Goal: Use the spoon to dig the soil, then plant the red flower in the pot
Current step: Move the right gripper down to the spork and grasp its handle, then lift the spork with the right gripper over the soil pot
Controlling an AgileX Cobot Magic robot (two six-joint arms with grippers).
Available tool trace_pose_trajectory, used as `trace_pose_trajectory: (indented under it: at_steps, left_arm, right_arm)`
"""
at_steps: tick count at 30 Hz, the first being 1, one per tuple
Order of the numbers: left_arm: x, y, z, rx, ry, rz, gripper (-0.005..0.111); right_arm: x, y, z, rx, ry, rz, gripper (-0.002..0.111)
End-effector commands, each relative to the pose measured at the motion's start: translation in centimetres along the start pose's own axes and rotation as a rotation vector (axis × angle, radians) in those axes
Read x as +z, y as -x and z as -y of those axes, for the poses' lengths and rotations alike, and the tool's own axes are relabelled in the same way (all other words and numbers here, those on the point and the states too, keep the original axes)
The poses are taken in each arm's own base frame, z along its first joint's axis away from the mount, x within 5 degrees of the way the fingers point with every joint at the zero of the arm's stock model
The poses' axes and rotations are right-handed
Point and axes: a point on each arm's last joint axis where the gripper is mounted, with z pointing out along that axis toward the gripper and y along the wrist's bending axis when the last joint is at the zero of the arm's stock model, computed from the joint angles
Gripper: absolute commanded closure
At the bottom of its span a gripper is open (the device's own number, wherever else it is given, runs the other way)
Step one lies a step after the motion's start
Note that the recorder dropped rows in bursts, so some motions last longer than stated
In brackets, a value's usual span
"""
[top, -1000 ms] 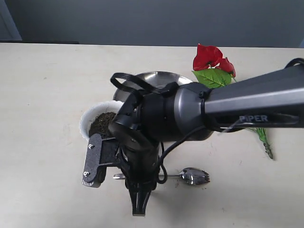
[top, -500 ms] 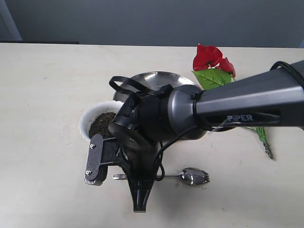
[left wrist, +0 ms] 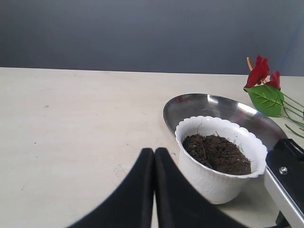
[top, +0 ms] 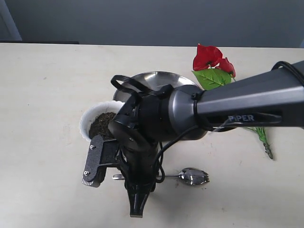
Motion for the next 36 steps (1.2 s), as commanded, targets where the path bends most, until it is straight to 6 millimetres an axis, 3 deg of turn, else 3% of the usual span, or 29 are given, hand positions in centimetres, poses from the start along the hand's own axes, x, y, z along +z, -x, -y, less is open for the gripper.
trace_pose_trajectory:
  at_steps: [1,10,16,18,22,36]
  left_arm:
    - [0.0,0.0,0.1,-0.001,-0.009,0.005,0.106]
    - [0.0,0.0,0.1,-0.001,-0.009,0.005,0.106]
    - [0.0,0.0,0.1,-0.001,-0.009,0.005,0.106]
    - [0.0,0.0,0.1,-0.001,-0.009,0.005,0.106]
    - [0.0,0.0,0.1,-0.001,-0.009,0.005,0.106]
    - [0.0,0.0,0.1,-0.001,-0.009,0.005,0.106]
  right_arm:
    - [0.8,0.5,-0.3,0.026,0.012,0.054,0.080]
    - [1.6,0.8,-0.4,0.049,0.024,0.074,0.079]
    - [4.3,0.1,-0.9,0.050,0.084,-0.032,0.080]
    - [5.1,-0.1,-1.1,0.048,0.101,-0.066,0.087]
    - [5.0,-0.2,-1.1,0.066,0.098,-0.068,0.104]
    - [2.9,-0.1,-0.8,0.056,0.073,-0.041,0.109]
